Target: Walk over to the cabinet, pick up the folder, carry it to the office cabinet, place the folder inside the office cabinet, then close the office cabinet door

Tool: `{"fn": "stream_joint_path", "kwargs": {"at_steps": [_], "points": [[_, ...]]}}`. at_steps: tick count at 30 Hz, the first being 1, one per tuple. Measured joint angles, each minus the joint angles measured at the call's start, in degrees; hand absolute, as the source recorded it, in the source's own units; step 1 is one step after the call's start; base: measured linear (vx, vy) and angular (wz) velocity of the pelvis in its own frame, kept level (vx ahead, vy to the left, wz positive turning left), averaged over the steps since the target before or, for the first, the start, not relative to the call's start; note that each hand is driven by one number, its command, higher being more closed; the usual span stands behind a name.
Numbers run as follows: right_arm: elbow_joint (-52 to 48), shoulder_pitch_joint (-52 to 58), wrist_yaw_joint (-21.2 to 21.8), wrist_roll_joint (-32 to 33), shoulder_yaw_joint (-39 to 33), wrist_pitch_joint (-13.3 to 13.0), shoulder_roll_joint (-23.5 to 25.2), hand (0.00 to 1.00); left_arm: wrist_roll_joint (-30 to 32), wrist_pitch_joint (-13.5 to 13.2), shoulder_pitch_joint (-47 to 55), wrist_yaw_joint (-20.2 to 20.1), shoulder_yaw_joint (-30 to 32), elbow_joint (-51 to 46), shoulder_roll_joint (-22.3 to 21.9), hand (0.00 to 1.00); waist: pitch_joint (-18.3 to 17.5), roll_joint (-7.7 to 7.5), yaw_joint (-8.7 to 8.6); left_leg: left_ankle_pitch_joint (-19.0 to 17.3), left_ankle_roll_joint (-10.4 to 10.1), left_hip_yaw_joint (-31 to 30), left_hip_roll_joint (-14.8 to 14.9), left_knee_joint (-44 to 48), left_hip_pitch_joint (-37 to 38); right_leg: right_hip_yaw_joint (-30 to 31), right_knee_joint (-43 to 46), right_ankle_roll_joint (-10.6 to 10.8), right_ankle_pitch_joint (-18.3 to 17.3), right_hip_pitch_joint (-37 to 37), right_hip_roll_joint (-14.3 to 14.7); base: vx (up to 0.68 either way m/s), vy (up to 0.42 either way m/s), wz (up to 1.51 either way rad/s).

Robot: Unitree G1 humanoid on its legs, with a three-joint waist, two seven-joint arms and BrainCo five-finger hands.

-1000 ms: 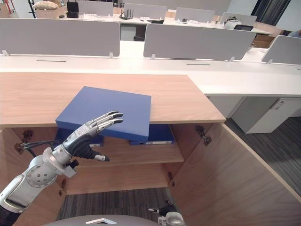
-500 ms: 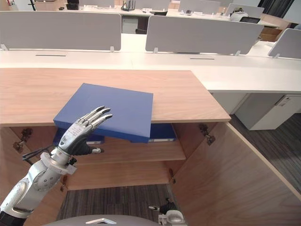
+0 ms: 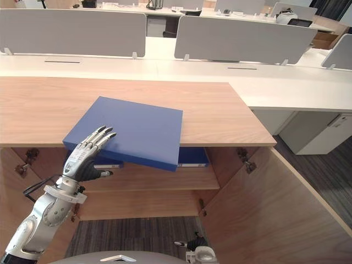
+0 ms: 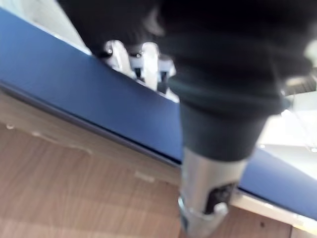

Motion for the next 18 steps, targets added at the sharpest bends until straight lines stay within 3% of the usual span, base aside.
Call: {"fn": "stream_joint_path", "kwargs": {"at_steps": [2, 3, 18], "points": [[0.00, 0.02, -0.02, 0.00, -0.02, 0.00, 0.00, 0.00, 0.76, 0.53, 0.00, 1.01, 0.11, 0.04, -0.94, 0.00, 0.00, 0.00, -0.01, -0.03, 0.01, -0.01, 0.00, 0.00, 0.00, -0.08, -0.12, 0.00, 0.00, 0.06, 0.00, 0.00, 0.000, 0.00], [-0.02, 0.03, -0.04, 0.01, -0.03, 0.00, 0.00, 0.00, 1.11, 0.55, 0.00, 1.10, 0.45, 0.05, -1.57, 1.00, 0.00, 0.00, -0.06, -0.04, 0.02, -0.07, 0.00, 0.00, 0.02, -0.35, -0.22, 0.00, 0.00, 0.18, 0.00, 0.00, -0.019, 0.04], [-0.48, 0.16, -0.07, 0.99, -0.16, 0.20, 0.02, 0.00, 2.77, 1.36, -2.11, 5.47, 1.84, 1.23, -5.36, 1.00, 0.00, 0.11, -1.04, -0.08, -0.02, -0.41, 0.03, 0.00, 0.12, -0.86, -0.70, 0.01, 0.01, 0.79, 0.03, 0.00, -0.005, 0.01]]}}
